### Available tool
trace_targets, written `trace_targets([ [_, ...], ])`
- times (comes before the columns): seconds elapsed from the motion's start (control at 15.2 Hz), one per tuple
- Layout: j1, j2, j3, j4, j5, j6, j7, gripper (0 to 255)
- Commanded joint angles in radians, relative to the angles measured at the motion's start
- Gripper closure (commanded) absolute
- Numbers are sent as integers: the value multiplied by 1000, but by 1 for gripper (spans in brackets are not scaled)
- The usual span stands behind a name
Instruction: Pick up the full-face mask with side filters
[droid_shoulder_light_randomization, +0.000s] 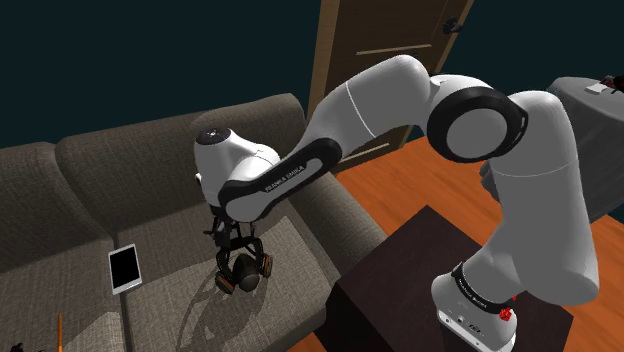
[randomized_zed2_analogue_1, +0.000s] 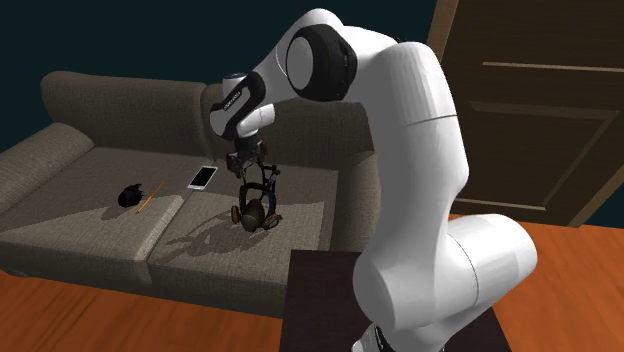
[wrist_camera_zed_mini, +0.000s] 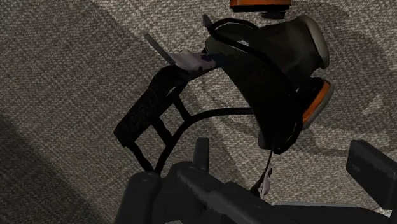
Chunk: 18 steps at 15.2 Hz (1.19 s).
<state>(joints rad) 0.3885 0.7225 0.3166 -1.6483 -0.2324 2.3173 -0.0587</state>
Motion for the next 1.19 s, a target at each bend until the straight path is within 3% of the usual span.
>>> trace_targets([
  [0.0, 31, 79, 0, 91, -11, -16, -9, 0],
  [0.66, 48, 163, -18, 124, -28, 36, -4, 0],
  [0.73, 49, 164, -18, 125, -28, 36, -4, 255],
  [1.12, 48, 164, -18, 124, -28, 36, -5, 255],
])
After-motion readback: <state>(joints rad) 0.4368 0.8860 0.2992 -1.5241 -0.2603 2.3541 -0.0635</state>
